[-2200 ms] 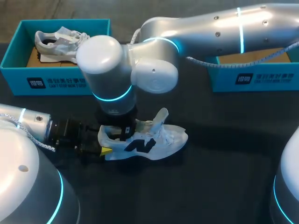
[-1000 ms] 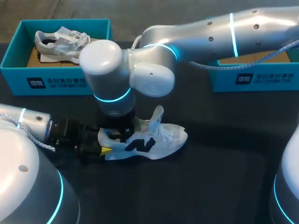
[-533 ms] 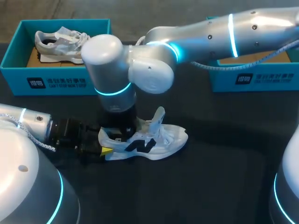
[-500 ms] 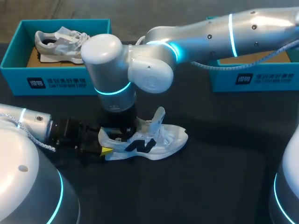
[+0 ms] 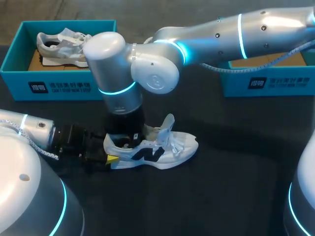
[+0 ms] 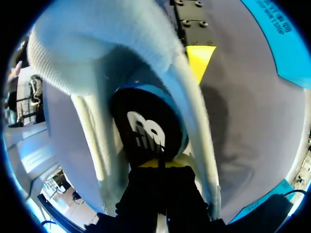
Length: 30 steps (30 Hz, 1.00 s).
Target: Take the shoe out of the shoebox, open the shoe tongue, remove and reinsert the insole, then place the shoe into the shoebox
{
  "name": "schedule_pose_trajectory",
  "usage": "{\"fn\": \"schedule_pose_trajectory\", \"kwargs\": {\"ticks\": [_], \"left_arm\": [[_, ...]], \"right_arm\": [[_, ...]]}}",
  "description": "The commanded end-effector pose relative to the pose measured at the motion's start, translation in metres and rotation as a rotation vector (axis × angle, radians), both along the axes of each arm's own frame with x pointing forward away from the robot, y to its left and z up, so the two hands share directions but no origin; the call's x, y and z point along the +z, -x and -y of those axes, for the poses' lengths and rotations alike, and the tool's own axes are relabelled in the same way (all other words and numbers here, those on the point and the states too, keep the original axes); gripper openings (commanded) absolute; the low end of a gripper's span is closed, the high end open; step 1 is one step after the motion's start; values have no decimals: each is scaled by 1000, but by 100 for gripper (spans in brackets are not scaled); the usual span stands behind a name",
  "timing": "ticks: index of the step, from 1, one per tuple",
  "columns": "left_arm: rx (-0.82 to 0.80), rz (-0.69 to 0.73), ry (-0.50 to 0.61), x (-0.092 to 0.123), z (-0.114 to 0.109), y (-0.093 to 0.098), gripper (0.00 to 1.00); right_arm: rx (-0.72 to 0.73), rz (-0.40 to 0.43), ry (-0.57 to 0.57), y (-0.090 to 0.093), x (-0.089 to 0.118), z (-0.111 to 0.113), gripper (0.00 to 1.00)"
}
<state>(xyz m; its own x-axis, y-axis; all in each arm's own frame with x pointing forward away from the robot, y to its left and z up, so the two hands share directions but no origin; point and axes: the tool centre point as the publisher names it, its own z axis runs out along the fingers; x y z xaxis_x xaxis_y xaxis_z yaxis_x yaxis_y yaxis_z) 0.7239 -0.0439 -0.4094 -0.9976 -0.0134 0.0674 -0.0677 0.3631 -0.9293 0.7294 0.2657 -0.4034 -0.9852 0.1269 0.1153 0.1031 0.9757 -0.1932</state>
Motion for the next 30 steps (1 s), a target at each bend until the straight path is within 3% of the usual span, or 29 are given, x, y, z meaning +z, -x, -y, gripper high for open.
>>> {"fn": "schedule_pose_trajectory", "kwargs": {"ticks": [1, 7, 16, 30], "left_arm": [[0, -1, -3, -3, 0, -3, 0], [0, -1, -3, -3, 0, -3, 0], [0, -1, -3, -3, 0, -3, 0], [0, -1, -3, -3, 0, -3, 0]], "right_arm": [[11, -27, -14, 10, -21, 13, 0], [34, -55, -16, 9, -4, 20, 0], [13, -11, -13, 4, 11, 31, 0], [56, 10, -65, 1, 36, 9, 0]]}}
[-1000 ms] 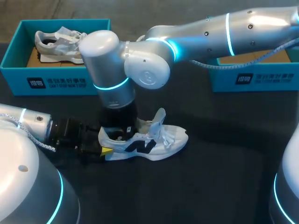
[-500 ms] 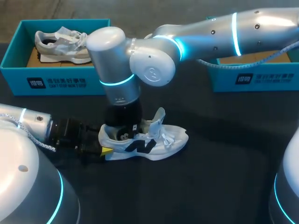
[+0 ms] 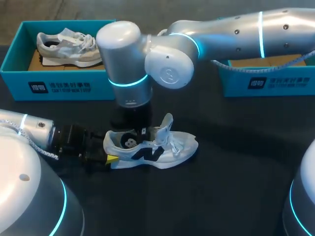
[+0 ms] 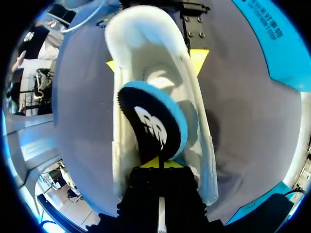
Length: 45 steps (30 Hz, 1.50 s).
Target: Take the shoe out of the shoebox, open the shoe tongue, remove and reinsert the insole, then place the shoe into the shoebox
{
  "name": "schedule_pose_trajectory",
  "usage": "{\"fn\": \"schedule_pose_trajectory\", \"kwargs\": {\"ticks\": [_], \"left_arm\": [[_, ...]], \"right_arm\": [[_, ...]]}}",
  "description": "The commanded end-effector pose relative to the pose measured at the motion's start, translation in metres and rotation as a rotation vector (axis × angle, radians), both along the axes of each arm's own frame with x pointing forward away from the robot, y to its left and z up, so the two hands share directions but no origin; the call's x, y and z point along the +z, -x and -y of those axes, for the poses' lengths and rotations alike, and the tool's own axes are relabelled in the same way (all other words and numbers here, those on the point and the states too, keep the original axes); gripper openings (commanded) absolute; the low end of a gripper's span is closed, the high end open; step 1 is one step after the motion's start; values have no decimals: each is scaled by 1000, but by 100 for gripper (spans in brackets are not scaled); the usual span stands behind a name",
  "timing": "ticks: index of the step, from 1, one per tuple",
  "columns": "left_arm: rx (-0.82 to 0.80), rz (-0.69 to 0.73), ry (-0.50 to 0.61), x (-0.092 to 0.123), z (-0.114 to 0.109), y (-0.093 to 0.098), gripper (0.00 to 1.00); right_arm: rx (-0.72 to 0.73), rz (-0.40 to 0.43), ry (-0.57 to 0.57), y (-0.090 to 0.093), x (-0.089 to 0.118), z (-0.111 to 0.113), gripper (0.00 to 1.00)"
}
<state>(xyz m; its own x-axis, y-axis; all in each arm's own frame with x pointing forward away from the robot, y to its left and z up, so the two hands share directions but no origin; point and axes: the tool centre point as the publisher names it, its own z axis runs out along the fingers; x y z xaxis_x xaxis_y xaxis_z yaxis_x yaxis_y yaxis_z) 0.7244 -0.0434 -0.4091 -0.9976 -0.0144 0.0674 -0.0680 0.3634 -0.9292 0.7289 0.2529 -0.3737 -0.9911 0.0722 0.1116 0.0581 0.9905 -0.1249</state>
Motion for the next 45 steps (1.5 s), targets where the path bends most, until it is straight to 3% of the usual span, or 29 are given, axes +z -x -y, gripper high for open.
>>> {"fn": "schedule_pose_trajectory", "kwargs": {"ticks": [1, 17, 30, 45], "left_arm": [[-1, -1, -3, -3, 1, -3, 0], [-1, -1, -3, -3, 1, -3, 0], [-1, -1, -3, -3, 1, -3, 0], [-1, -1, -3, -3, 1, -3, 0]], "right_arm": [[16, -3, 3, 0, 8, -5, 0], [119, -65, -3, -7, 30, -12, 0], [241, -197, 12, -13, 36, -14, 0], [295, -193, 24, -26, 53, -24, 0]]}}
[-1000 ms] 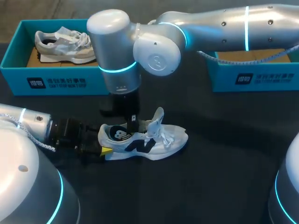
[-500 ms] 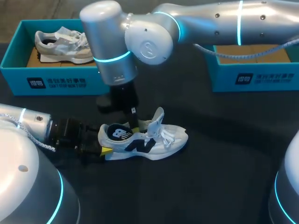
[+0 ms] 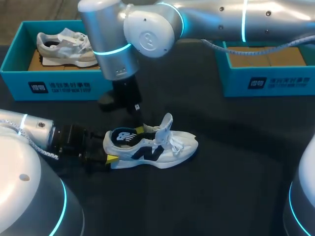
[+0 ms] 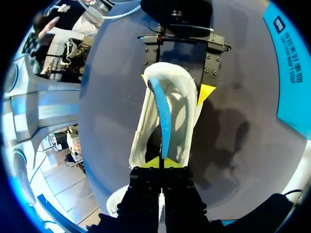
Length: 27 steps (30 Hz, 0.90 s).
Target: Take the shoe out of the shoebox, open the shoe tongue, remove and reinsert the insole, then place the shoe into the shoebox
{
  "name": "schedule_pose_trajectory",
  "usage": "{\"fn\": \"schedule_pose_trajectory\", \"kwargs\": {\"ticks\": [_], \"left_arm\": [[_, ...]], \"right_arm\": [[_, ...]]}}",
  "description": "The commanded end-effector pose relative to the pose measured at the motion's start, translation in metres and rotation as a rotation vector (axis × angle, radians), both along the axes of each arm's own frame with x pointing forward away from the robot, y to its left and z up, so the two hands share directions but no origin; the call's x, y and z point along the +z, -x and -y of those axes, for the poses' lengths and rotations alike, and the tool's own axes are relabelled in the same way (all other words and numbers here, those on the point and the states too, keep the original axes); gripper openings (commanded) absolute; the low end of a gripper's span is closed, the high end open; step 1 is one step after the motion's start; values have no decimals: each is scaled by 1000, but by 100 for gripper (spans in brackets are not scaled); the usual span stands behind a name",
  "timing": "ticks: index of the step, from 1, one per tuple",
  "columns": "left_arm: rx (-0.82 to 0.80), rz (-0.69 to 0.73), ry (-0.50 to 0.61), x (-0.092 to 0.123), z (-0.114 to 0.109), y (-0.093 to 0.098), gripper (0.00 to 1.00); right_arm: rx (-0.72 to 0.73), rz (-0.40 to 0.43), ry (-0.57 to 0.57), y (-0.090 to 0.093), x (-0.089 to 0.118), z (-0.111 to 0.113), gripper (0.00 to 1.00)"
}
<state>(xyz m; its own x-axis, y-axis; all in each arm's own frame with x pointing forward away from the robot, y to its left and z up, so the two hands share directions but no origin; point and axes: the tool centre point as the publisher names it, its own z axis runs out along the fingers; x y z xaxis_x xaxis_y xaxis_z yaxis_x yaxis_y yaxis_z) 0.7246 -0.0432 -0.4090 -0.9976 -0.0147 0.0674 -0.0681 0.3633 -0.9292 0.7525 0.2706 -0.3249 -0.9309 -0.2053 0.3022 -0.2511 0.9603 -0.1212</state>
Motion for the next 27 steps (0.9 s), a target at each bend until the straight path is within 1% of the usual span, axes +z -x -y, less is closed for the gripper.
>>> {"fn": "schedule_pose_trajectory", "kwargs": {"ticks": [1, 18, 27], "left_arm": [[-1, -1, -3, -3, 1, -3, 0], [-1, -1, -3, -3, 1, -3, 0], [-1, -1, -3, -3, 1, -3, 0]], "right_arm": [[11, 5, 6, -3, 4, -9, 0], [42, 62, -7, -16, 11, -24, 0], [59, 74, -12, -20, 14, -33, 0]]}}
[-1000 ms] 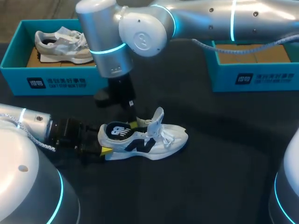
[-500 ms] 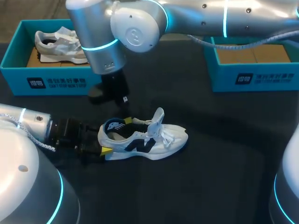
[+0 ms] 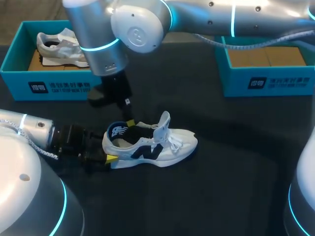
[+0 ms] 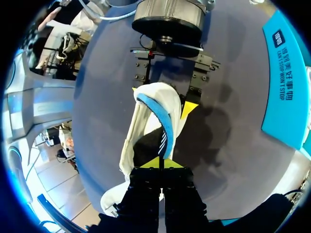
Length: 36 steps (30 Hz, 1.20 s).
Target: Take the shoe out of the shoebox, open the shoe tongue, remove and reinsert the insole, then place the shoe into the shoebox
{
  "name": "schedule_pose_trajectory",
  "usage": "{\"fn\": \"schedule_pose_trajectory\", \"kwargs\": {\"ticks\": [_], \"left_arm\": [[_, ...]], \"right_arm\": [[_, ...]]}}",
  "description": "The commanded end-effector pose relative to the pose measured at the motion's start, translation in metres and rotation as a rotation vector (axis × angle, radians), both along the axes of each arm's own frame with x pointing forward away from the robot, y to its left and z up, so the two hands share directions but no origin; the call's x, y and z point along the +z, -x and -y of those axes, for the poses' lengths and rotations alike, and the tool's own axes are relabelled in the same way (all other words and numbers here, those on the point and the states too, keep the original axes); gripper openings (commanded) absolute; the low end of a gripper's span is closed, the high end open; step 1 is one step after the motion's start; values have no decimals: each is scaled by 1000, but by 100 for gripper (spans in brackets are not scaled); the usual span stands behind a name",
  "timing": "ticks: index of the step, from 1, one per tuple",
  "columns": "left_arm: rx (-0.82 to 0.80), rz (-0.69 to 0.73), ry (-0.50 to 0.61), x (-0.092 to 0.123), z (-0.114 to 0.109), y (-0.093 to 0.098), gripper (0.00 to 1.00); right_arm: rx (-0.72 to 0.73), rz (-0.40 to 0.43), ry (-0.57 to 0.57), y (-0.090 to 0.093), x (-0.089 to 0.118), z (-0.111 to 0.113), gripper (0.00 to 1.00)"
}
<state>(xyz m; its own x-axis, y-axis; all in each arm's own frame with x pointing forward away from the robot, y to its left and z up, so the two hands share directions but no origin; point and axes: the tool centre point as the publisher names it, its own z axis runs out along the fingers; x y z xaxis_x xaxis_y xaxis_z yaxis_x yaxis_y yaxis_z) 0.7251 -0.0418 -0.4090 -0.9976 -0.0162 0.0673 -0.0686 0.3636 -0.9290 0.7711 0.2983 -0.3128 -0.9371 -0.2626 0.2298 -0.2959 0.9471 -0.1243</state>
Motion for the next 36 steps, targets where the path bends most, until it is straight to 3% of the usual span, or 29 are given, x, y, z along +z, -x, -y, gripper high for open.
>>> {"fn": "schedule_pose_trajectory", "kwargs": {"ticks": [1, 14, 16, 19, 27, 36], "left_arm": [[-3, -1, -2, -4, 2, -2, 0], [-3, -1, -2, -4, 2, -2, 0], [-3, -1, -2, -4, 2, -2, 0], [-3, -1, -2, -4, 2, -2, 0], [-3, -1, -2, -4, 2, -2, 0], [-3, -1, -2, -4, 2, -2, 0]], "right_arm": [[3, 1, 6, -1, 1, -5, 0], [-29, 7, 2, 1, -2, 2, 0], [-33, 9, 0, 2, -1, 3, 17], [-44, 18, -7, 3, 2, 5, 28], [-86, 55, -33, 7, 17, 13, 38], [-181, 140, -143, 13, 29, 13, 41]]}}
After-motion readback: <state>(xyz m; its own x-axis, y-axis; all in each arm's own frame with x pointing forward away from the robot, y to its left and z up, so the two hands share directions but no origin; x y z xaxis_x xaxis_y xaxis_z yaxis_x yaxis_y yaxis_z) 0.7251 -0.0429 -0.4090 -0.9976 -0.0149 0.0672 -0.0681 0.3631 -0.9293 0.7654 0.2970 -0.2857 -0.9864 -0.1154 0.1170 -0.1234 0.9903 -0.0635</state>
